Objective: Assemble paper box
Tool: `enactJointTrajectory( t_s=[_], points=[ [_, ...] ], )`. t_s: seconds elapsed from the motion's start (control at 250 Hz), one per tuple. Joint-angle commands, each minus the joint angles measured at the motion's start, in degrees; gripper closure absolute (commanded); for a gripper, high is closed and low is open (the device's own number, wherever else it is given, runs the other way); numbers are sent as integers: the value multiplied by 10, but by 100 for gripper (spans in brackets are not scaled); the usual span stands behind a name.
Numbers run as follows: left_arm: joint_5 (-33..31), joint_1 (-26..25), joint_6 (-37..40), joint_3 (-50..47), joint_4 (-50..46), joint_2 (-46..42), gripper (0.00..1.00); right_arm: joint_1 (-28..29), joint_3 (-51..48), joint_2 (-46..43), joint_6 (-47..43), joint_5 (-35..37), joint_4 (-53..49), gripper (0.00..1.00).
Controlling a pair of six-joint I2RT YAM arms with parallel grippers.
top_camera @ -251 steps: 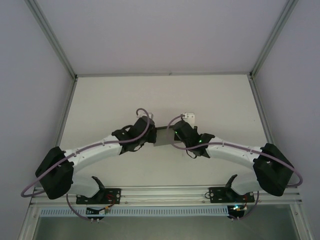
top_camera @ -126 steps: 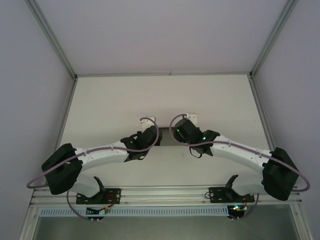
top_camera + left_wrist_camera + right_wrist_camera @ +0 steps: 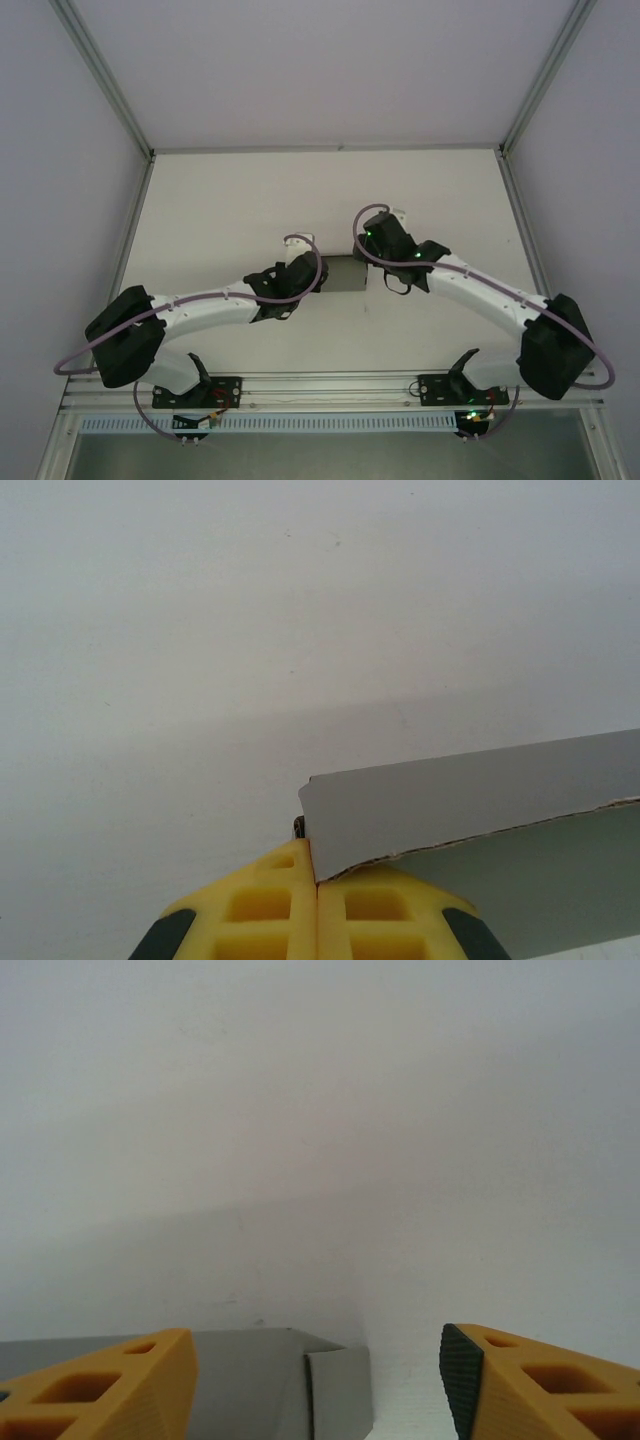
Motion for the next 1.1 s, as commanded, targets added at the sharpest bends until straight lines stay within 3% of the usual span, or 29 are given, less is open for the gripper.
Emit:
enactJointTrajectory(
  t_s=[0.0,0.212,0.351,0.587,0.663,0.723,0.914,0.998,1.094],
  points=[
    [56,-9,13,-23,-134,34,95,-2,-1,17,16,-29,-23,37],
    [96,-9,36,8,-150,36,90,-2,-72,17,43,-67,21,48],
    [101,-9,57,32,-188,24,77,1,-117,20,50,-80,64,58],
    [136,-6,98,47,-224,-13,59,12,-145,25,55,-64,87,59],
    [151,-4,110,62,-237,-15,49,15,-151,32,55,-62,99,59],
    [169,0,123,73,-248,-14,34,17,-158,35,57,-53,111,60],
    [200,15,147,92,-250,3,20,23,-198,36,31,-26,194,65],
    [225,20,152,98,-254,8,1,28,-212,32,27,-16,221,65],
    [279,25,165,99,-245,-4,0,29,-220,34,27,-12,231,66]
  ],
)
